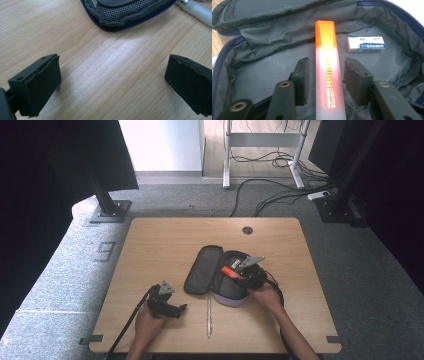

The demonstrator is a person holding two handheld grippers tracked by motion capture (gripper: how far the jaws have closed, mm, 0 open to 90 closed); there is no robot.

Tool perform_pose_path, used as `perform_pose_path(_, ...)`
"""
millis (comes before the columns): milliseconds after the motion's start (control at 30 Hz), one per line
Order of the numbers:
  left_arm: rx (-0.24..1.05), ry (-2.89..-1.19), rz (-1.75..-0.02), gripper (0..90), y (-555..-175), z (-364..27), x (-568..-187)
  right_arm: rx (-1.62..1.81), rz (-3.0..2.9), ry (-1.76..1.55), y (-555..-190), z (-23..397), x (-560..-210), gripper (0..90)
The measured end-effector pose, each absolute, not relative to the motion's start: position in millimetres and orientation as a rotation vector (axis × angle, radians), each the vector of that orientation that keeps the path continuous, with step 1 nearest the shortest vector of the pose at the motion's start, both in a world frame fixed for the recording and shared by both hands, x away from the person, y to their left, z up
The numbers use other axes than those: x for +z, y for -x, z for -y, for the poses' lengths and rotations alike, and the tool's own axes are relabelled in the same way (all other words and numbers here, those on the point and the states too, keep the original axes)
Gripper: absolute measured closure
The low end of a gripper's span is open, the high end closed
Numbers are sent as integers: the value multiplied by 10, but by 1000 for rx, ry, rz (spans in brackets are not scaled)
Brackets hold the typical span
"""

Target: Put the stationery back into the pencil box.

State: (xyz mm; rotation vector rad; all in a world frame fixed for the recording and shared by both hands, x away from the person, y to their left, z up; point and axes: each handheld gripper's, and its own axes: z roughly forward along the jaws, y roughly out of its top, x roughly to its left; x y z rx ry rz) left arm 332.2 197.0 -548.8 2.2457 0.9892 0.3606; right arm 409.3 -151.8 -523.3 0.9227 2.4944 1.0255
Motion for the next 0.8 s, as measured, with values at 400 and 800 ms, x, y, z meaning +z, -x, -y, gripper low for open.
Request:
perform_pose_path(400,361,-2246,-989,3,-3322,-1970,-5488,1036,-2485,-907,-4033,1530,-5153,327)
perform_pose_path(800,361,-2246,-989,3,-3322,-1970,-5488,1049,-2455,-896,-3915,1628,-5002,247)
